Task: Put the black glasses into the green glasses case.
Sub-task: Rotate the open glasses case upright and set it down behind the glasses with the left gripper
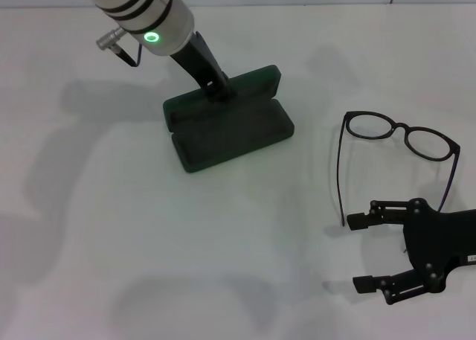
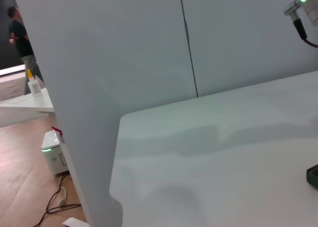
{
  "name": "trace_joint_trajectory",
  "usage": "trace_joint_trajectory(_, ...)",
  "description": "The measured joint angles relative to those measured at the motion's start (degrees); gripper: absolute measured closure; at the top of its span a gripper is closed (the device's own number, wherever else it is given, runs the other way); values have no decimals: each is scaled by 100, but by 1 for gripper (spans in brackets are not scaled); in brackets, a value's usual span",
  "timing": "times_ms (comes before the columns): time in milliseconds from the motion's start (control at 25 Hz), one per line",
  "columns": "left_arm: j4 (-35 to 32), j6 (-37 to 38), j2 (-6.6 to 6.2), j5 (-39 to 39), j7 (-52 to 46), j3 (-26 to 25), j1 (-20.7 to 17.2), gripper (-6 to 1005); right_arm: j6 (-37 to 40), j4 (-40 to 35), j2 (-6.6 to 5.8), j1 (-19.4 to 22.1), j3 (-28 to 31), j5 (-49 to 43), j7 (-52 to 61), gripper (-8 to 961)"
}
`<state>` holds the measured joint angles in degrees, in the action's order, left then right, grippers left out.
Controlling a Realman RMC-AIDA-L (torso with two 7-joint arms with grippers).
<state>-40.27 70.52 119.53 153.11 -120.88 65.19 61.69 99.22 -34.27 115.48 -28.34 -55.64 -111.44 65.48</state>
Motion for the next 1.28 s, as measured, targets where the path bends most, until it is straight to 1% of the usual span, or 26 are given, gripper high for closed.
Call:
trace_joint_trajectory(80,-17,38,-1,-31,83,2,16,786,0,0,-3,11,0,0,0,69)
trace_joint_trajectory(240,-128,219,0,-82,424,3,-1,786,0,0,-8,34,0,0,0,69)
trace_joint_trajectory(360,-570,528,4,-238,932,9,-226,786,-5,0,-3,42,0,0,0,69)
trace_joint_trajectory(440,-920,759,7,-394,1251,110,-399,787,-26,3,0,50,0,0,0,69)
trace_joint_trajectory(600,-1246,973,7,-589,1730,393,-596,787,-48,9,8,61,0,-1,0,69)
trace_joint_trajectory(760,-1252,1061,20,-702,2067,637,-665,787,-50,9,9,61,0,-1,0,69)
trace_joint_trajectory(880,-1230,978,32,-724,2066,771,-673,787,-52,9,10,60,0,-1,0,69)
trace_joint_trajectory(1280,-1273,820,55,-764,1925,838,-782,788,-53,7,10,52,-68,-1,0,69)
